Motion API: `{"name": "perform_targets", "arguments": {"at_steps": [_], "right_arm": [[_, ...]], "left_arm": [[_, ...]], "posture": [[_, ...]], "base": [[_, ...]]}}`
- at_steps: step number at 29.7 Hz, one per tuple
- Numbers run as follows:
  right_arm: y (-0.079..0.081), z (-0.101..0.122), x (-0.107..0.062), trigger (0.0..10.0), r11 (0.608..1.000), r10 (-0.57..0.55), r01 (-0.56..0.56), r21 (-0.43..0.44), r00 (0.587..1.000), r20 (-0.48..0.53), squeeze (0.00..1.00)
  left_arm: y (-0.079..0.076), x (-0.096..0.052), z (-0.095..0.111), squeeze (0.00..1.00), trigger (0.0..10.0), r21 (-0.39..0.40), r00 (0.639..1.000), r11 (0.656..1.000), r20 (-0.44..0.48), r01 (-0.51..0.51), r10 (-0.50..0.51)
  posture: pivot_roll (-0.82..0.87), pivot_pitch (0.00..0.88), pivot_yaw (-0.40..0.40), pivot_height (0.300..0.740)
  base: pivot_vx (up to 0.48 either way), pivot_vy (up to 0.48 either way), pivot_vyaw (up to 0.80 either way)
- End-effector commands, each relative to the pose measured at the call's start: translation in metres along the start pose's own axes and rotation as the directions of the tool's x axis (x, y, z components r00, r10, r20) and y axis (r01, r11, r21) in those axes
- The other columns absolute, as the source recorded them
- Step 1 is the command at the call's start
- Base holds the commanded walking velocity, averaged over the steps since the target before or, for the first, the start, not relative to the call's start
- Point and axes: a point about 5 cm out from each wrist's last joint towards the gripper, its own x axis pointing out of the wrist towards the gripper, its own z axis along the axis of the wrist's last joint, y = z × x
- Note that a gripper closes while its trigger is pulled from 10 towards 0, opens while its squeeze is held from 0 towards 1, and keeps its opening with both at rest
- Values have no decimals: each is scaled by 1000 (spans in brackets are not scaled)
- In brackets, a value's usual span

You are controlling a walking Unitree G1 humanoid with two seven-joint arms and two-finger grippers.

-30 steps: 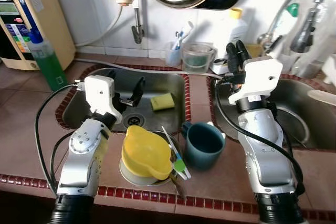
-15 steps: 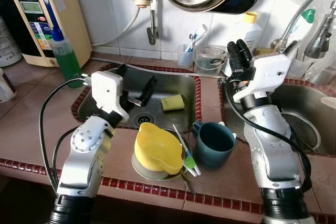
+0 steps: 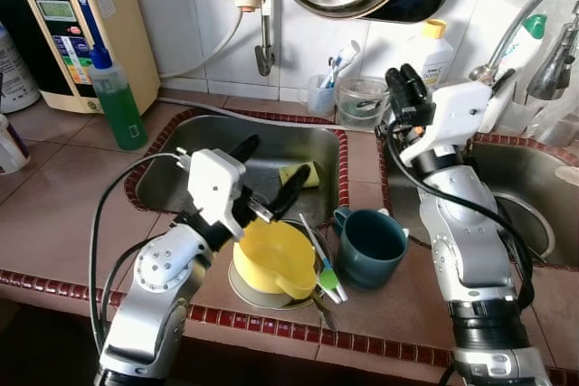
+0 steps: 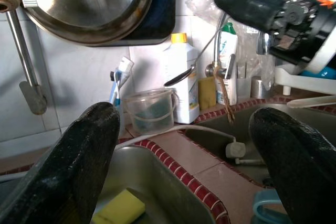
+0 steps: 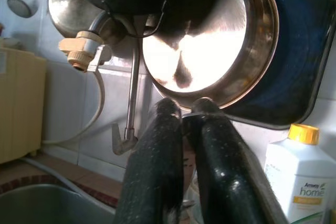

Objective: Kitchen organization

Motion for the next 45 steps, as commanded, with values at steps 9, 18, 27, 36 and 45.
{"name": "perform_targets", "arguments": {"at_steps": [9, 18, 27, 36, 45], "right_arm": [[6, -3, 20, 10000, 985, 71, -71, 159, 997, 7, 0], [15, -14, 31, 10000, 965, 101, -92, 246, 995, -22, 0], [38, -19, 40, 10000, 924, 198, -175, 341, 980, -35, 0], [52, -22, 31, 10000, 884, 260, -223, 411, 965, -36, 0], [51, -31, 24, 10000, 876, 256, -204, 438, 965, -62, 0]], "left_arm": [[-6, -2, 8, 0, 10000, -9, 1000, 1000, 9, 27, -27], [-7, -1, 9, 0, 10000, -11, 999, 999, 11, 32, -31], [-8, 1, 11, 0, 10000, -12, 999, 999, 17, 31, -31], [-9, 1, 13, 0, 10000, -18, 999, 1000, 28, 18, -18], [-8, 0, 14, 0, 10000, -21, 999, 1000, 28, 20, -19]], "posture": [[-156, 0, 7, 740], [-157, 0, 9, 740], [-152, 0, 9, 740], [-148, 0, 1, 740], [-152, 0, 0, 740]], "base": [[0, 0, 0], [0, 0, 0], [0, 0, 0], [0, 0, 0], [0, 0, 0]]}}
